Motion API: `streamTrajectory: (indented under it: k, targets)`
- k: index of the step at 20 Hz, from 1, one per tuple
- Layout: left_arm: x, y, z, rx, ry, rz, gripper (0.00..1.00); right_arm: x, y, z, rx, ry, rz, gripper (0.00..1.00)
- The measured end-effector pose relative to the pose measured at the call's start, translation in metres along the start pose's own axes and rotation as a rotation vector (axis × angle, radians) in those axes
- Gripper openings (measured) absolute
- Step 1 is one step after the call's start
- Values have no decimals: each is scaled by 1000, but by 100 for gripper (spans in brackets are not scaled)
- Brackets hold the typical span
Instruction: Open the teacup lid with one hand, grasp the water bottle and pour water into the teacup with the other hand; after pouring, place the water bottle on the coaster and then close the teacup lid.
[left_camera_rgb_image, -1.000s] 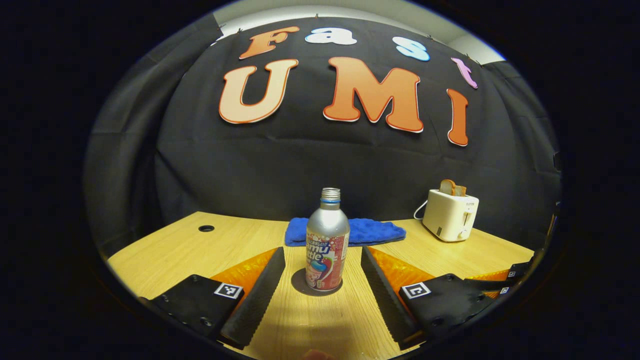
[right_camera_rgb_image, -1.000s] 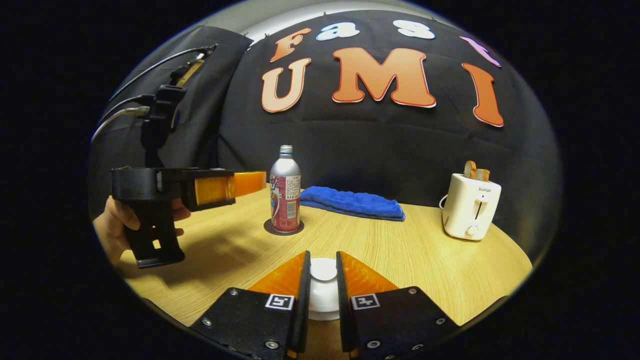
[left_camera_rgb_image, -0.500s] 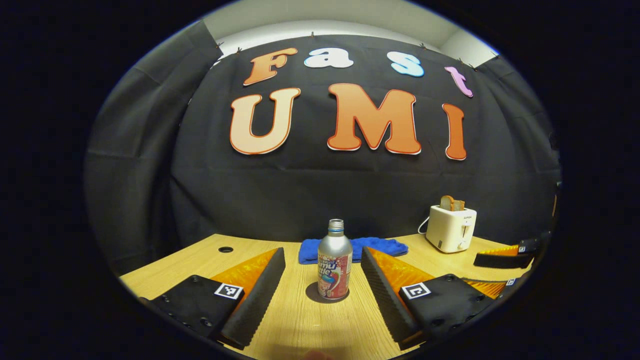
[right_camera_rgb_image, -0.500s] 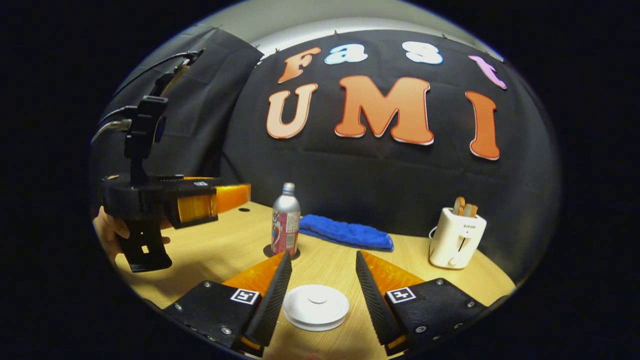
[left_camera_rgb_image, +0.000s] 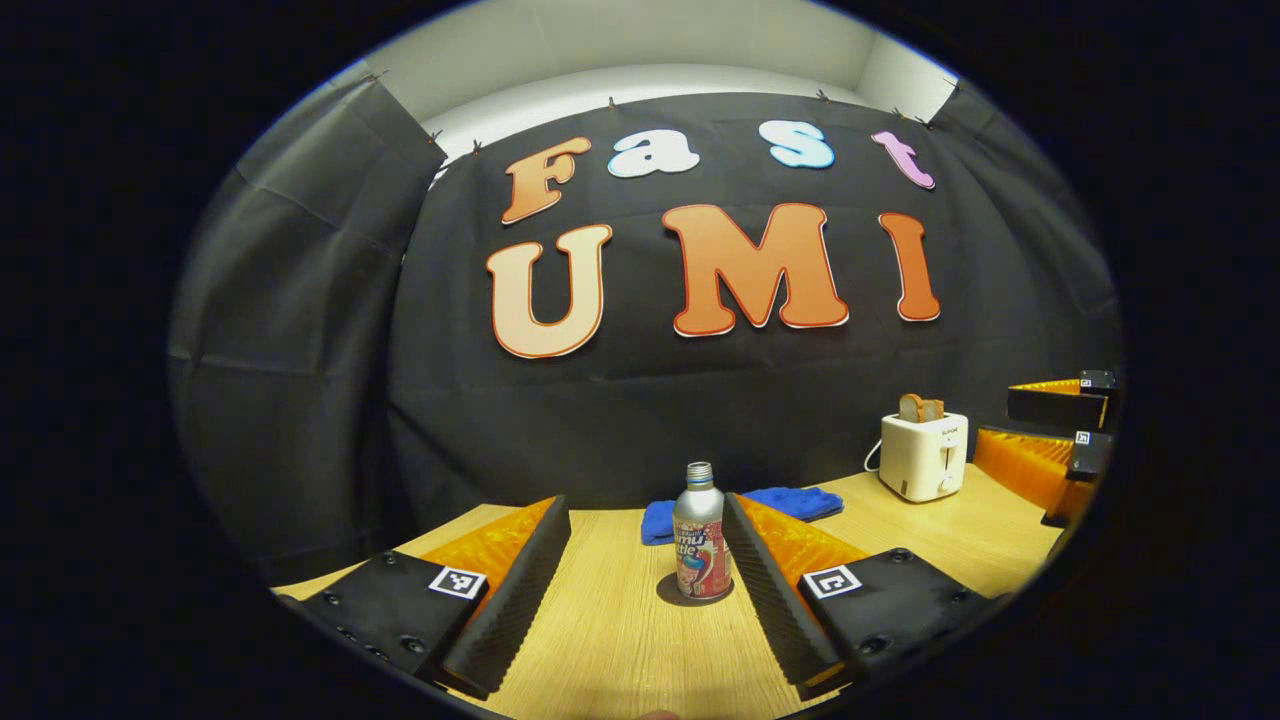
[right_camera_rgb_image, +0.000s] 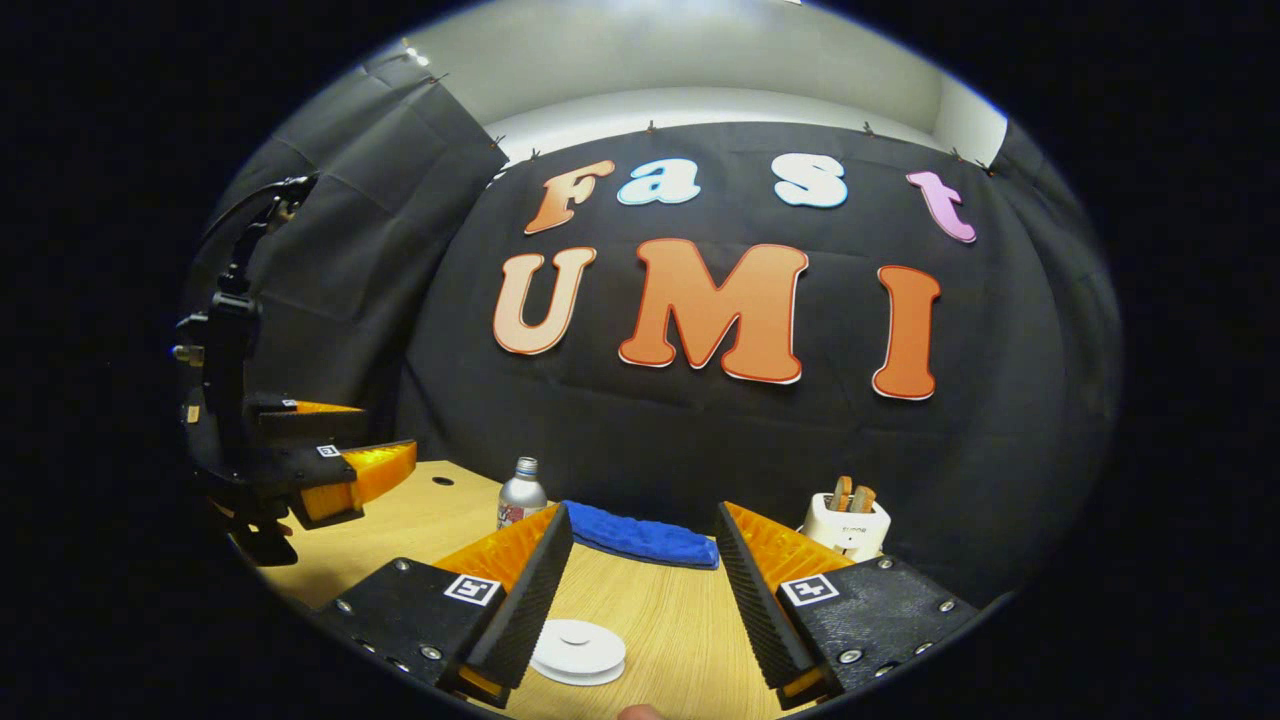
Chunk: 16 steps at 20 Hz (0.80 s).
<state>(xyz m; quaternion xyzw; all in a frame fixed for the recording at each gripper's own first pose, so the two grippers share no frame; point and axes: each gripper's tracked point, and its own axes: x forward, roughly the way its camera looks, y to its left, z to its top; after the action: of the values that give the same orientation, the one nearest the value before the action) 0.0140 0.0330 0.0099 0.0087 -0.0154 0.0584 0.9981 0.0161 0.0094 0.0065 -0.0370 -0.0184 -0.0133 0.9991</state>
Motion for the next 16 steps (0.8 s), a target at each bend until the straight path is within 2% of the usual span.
streamTrajectory:
  k: [1, 2, 4, 5, 6, 10, 16]
  targets:
    - [-3, 2, 1, 10, -10, 12, 96, -1, -4, 0, 7, -3, -13, 86]
    - [-5, 2, 3, 16, -19, 19, 100, -1, -8, 1, 16, -4, -21, 86]
    - [-11, 1, 5, 12, -31, 26, 98, -3, -14, -2, 27, 0, -36, 86]
    - [-12, 0, 6, 11, -36, 28, 96, -4, -16, -3, 28, 4, -36, 86]
    - [-12, 1, 6, 10, -38, 33, 99, -5, -16, -5, 25, 10, -39, 86]
    - [-12, 2, 4, -6, -43, 42, 100, -6, -18, -5, 15, 12, -39, 87]
    - [-5, 1, 1, -22, -41, 47, 98, -5, -21, -5, 6, 16, -41, 87]
